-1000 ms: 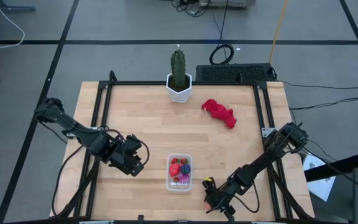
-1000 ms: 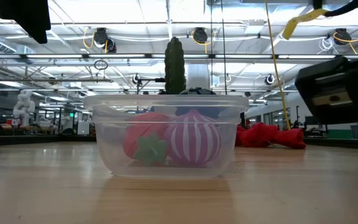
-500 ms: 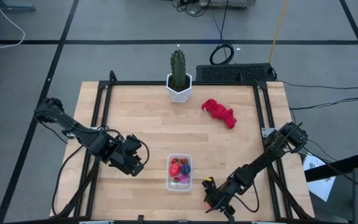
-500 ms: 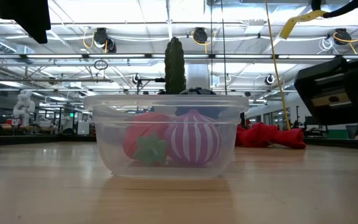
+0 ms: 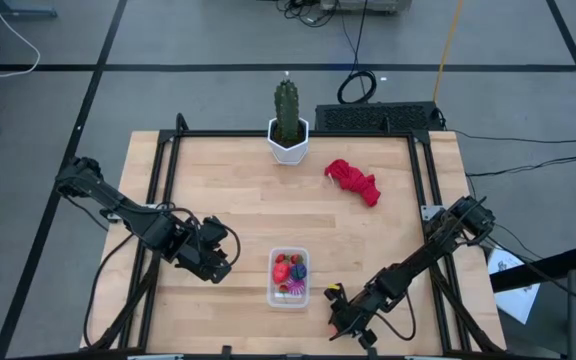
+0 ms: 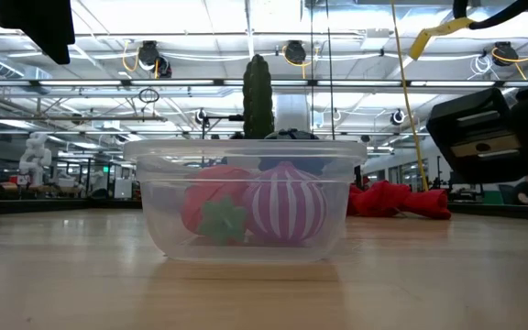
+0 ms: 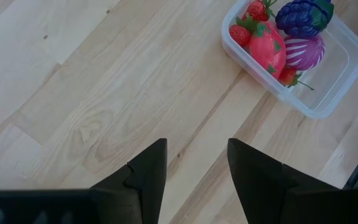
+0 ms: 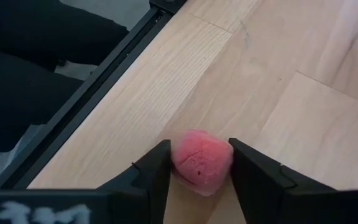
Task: Pick and placing Produce into tupperware
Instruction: Put the peach into the transparent container
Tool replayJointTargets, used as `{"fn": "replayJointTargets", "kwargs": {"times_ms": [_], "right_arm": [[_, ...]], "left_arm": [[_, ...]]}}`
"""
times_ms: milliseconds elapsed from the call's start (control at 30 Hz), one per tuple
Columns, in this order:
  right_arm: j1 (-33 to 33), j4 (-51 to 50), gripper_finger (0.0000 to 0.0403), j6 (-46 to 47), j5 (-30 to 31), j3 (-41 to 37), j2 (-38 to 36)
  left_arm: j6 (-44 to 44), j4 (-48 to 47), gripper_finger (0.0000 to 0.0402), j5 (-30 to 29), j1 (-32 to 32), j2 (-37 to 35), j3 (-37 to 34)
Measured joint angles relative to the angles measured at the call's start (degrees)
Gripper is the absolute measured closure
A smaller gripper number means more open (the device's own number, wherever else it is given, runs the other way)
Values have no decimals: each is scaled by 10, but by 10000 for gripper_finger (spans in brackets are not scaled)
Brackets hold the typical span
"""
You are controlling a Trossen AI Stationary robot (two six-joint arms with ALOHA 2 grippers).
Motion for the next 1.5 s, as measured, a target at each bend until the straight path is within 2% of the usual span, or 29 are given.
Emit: {"fn": "replayJointTargets", "kwargs": {"times_ms": [133,433,700,833,1033,1167,1300,1500], "right_arm": [[0,-5,270,-2,0,5,0],[-5,-53,272,-20,-2,51,2],[-10,-142,272,-86,10,141,2],[-28,-163,272,-142,45,190,2],[-80,-160,273,-178,46,242,1],[-107,-176,273,-170,39,260,1],[-116,-186,273,-165,-4,262,1],[-128,-154,273,-167,-5,262,0]], "left_arm": [[-1,0,227,0,0,0,0],[-2,0,226,0,0,0,0],[-2,0,227,0,0,0,0],[-2,0,227,0,0,0,0],[-2,0,226,0,0,0,0],[-2,0,227,0,0,0,0],[-2,0,227,0,0,0,0],[36,0,227,0,0,0,0]]}}
